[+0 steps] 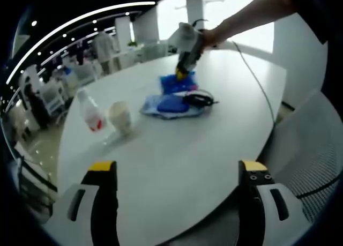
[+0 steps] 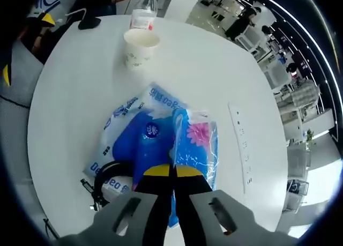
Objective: Arrange the tabletop items into an orderly group along one side of the table until the central work area is clear of visible clutter.
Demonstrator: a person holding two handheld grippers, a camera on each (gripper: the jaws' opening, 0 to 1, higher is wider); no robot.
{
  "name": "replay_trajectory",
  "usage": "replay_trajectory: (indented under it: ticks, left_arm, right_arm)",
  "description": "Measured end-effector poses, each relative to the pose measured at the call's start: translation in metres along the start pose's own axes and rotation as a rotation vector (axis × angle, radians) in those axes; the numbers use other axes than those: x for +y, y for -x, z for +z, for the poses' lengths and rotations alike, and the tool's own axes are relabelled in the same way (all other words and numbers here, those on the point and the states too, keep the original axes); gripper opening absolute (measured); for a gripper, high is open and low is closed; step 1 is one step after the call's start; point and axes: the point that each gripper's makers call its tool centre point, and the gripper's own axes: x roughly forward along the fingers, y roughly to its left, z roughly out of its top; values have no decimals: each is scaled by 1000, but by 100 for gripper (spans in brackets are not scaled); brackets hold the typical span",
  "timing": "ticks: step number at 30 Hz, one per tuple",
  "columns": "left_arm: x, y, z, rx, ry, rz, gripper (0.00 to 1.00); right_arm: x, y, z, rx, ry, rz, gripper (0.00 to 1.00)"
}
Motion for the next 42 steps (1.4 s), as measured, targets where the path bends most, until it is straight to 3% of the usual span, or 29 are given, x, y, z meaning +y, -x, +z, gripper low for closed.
replay_trajectory:
  ticks: [21,42]
  left_arm:
    - [-3,-2,-3,15,-7,-9,90]
    - [0,-1,-6,25,-4,1,89]
  right_arm:
    - [-13,11,-48,41,-67,-27,0]
    - [-11,15,-97,97,-130,-43,0]
